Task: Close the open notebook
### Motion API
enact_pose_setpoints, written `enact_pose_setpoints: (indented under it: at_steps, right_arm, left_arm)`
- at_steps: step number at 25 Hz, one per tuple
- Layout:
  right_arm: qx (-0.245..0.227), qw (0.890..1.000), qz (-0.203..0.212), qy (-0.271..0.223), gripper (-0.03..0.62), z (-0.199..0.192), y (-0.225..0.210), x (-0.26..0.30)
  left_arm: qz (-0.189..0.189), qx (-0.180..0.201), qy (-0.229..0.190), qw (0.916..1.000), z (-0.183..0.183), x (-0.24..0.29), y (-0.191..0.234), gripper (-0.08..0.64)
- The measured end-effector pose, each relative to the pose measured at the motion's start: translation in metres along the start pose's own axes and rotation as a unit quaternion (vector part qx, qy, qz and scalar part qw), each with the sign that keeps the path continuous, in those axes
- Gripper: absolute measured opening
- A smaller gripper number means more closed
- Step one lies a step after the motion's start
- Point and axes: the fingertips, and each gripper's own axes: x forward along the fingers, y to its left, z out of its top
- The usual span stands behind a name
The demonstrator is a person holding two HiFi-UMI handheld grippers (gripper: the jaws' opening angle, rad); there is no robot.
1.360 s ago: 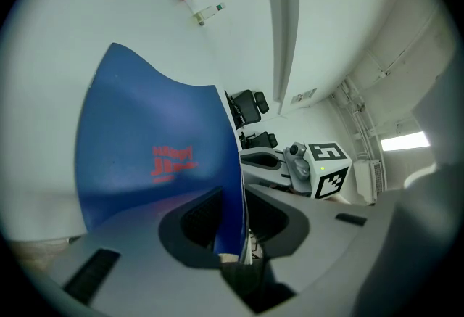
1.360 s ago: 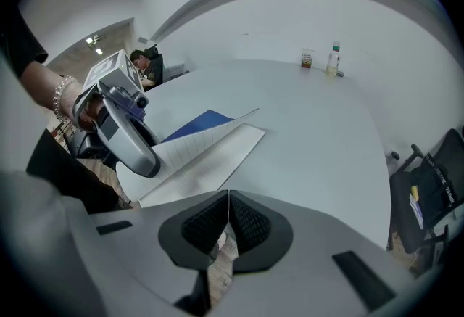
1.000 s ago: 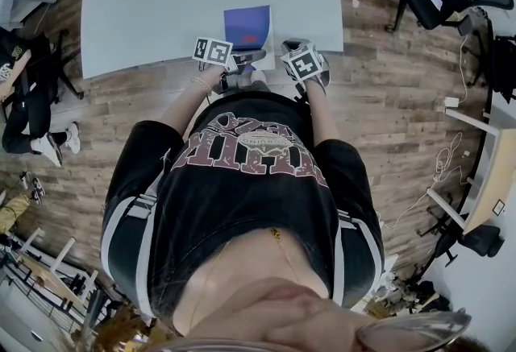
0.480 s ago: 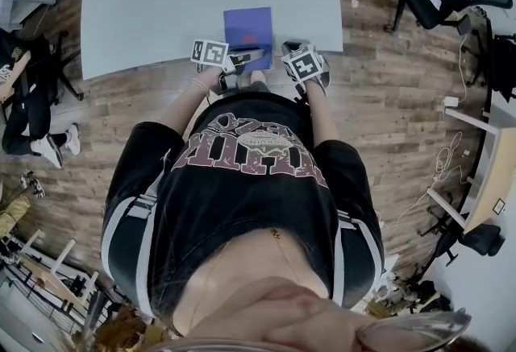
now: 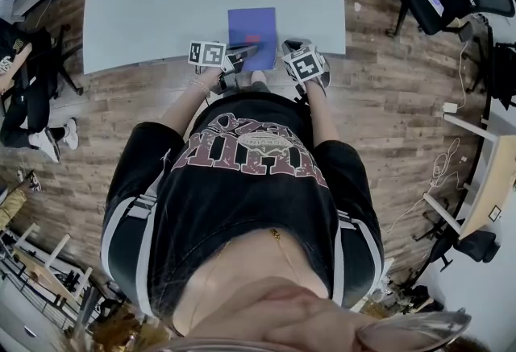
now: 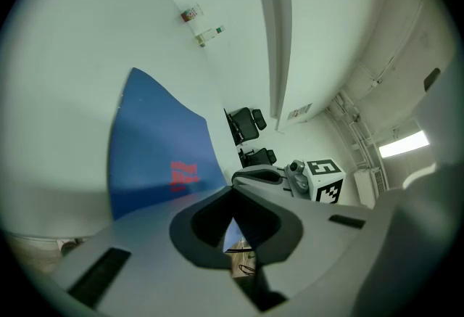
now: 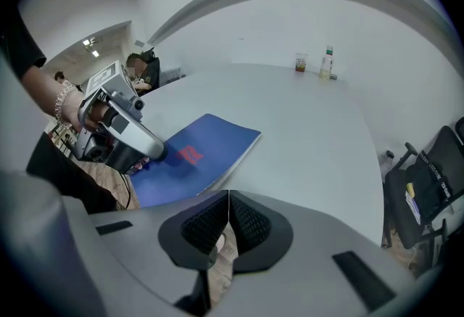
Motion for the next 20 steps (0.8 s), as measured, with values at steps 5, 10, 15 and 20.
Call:
enact_pose_setpoints:
  at_steps: [5,10,15,20]
  right_arm:
    - [-0.008,1.000,0.005,-0.007,0.020,0.006,0.003,0.001]
    - [-0.020,1.000,0.005,-0.008,0.019,0.016,0.005,-0.001]
    - [-0.022,1.000,0.011,-0.011,0.020,0.018,0.007,0.007]
    - [-0.034,0.999,0.019,-0.006,0.020,0.022,0.014,0.013]
  left_arm:
    - [0.025,0.000,-0.023,0.9994,0.002,-0.008,0.007,0.049]
    - [0.058,0.017,-0.043,0.9973,0.006,-0.015,0.014,0.048]
    - [0.120,0.066,-0.064,0.9885,0.011,-0.029,0.020,0.048]
    - [0.171,0.059,-0.090,0.9793,0.011,-0.042,0.037,0.048]
